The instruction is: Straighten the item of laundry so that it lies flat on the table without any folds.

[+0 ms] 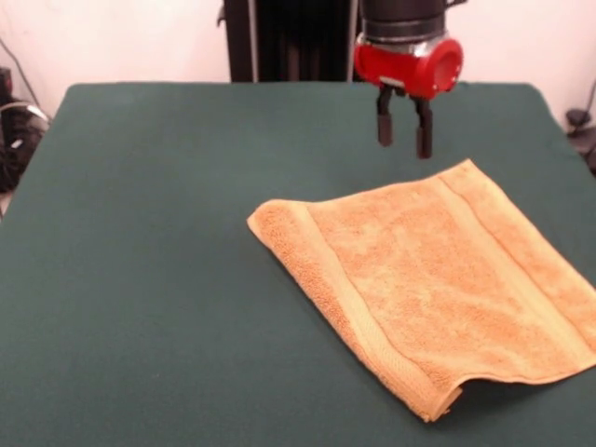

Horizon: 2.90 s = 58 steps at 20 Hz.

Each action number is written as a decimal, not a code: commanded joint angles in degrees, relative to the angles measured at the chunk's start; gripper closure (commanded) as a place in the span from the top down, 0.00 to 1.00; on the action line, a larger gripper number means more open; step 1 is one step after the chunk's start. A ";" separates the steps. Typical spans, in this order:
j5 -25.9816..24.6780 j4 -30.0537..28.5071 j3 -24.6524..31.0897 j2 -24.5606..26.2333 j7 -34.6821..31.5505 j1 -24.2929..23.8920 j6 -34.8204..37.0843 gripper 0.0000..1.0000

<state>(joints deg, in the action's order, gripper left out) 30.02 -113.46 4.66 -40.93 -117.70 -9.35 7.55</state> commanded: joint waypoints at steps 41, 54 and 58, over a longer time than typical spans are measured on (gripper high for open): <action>2.59 24.11 4.43 24.17 -14.95 -5.03 41.23 1.00; -1.62 44.97 -3.51 42.05 -8.33 -3.81 21.31 1.00; -2.94 50.38 -15.52 45.42 -15.65 1.74 6.01 1.00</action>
<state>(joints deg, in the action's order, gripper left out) 31.32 -73.48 1.17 -9.86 -118.94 -12.70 46.50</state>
